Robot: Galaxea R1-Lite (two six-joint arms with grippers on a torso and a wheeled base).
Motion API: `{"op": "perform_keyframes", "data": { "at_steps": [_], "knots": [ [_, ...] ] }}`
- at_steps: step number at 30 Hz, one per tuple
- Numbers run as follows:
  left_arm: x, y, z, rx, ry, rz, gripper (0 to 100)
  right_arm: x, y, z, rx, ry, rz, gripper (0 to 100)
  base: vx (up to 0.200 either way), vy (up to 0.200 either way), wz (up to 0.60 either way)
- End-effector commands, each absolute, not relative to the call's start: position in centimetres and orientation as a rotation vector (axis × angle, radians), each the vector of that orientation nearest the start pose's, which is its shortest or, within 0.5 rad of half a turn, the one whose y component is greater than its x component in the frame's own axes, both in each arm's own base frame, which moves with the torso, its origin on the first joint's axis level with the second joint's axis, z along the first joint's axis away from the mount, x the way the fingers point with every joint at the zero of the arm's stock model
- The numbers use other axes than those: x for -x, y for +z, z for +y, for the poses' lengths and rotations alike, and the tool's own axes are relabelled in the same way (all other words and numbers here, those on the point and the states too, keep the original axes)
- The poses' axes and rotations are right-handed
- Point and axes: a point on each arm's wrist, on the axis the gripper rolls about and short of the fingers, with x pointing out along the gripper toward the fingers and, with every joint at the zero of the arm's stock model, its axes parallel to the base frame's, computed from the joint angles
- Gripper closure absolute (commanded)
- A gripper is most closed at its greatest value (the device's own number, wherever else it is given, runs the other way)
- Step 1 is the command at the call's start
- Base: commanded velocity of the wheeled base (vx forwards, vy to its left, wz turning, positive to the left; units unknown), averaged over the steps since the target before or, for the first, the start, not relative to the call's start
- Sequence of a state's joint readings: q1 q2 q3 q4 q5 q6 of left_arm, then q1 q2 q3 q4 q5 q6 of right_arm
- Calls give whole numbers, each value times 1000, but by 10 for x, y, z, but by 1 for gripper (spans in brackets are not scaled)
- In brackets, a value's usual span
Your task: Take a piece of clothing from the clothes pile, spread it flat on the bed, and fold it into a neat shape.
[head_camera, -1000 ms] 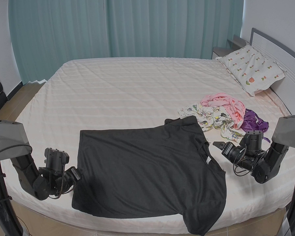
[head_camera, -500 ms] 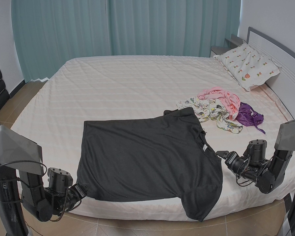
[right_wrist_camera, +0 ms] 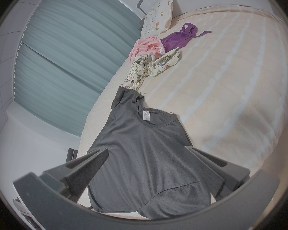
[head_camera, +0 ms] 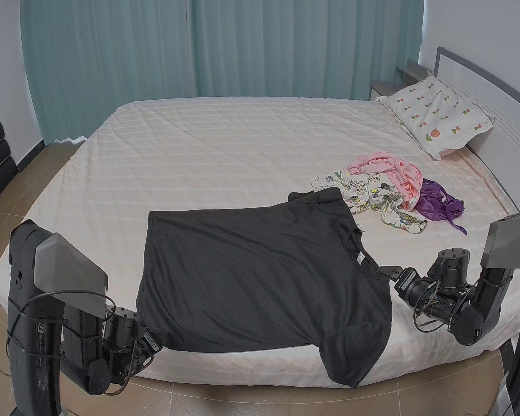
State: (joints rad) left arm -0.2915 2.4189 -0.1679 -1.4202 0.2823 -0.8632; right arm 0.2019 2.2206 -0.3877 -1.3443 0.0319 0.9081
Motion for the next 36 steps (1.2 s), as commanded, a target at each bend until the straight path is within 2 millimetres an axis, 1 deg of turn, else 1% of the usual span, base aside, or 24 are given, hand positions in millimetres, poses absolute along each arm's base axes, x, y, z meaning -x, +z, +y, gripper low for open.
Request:
{"op": "perform_keyframes", "data": {
  "at_steps": [1, 4, 5, 6, 10, 13, 15, 18, 19, 23, 24, 25, 28, 29, 31, 32, 34, 36],
  "knots": [
    [-241, -66, -65, 578, 326, 729, 0, -293, 1, 61, -843, -11, 562, 0, 0, 0, 0],
    [-251, -69, -66, 561, 313, 711, 0, -292, 1, 61, -842, -11, 564, 0, 0, 0, 0],
    [-251, -69, -66, 561, 313, 711, 0, -292, 1, 61, -842, -11, 564, 0, 0, 0, 0],
    [-254, -71, -66, 551, 317, 701, 100, -291, 0, 60, -840, -13, 568, 0, 0, 0, 0],
    [-253, -71, -65, 530, 330, 696, 100, -283, -3, 59, -813, -24, 597, 0, 0, 0, 0],
    [-251, -70, -64, 531, 336, 695, 100, -276, -7, 55, -721, -12, 634, 0, 0, 0, 0],
    [-247, -66, -62, 522, 353, 693, 100, -275, -13, 53, -657, 0, 655, 0, 0, 0, 0],
    [-243, -59, -61, 518, 363, 677, 100, -277, -25, 54, -630, 21, 701, 0, 0, 0, 0],
    [-243, -58, -61, 518, 363, 677, 100, -277, -27, 54, -628, 22, 704, 0, 0, 0, 0],
    [-231, -52, -59, 506, 366, 697, 100, -287, -44, 56, -586, 38, 730, 0, 0, 0, 0],
    [-231, -52, -59, 506, 366, 697, 100, -287, -44, 56, -586, 38, 730, 0, 0, 0, 0],
    [-229, -52, -58, 502, 370, 706, 100, -295, -51, 58, -586, 46, 728, 0, 0, 0, 0],
    [-227, -54, -57, 499, 374, 717, 100, -304, -57, 60, -584, 53, 732, 0, 0, 0, 0],
    [-227, -54, -57, 499, 374, 717, 100, -304, -57, 60, -584, 53, 732, 0, 0, 0, 0],
    [-226, -54, -58, 497, 371, 719, 100, -314, -60, 62, -577, 58, 763, 0, 0, 0, 0],
    [-227, -54, -58, 497, 369, 718, 100, -319, -60, 63, -579, 59, 769, 100, 0, 0, 0],
    [-227, -53, -59, 499, 368, 714, 100, -328, -58, 63, -579, 60, 764, 100, 0, 0, 0],
    [-229, -53, -59, 503, 366, 707, 100, -341, -52, 60, -588, 57, 729, 100, 0, 0, 0]
  ]
}}
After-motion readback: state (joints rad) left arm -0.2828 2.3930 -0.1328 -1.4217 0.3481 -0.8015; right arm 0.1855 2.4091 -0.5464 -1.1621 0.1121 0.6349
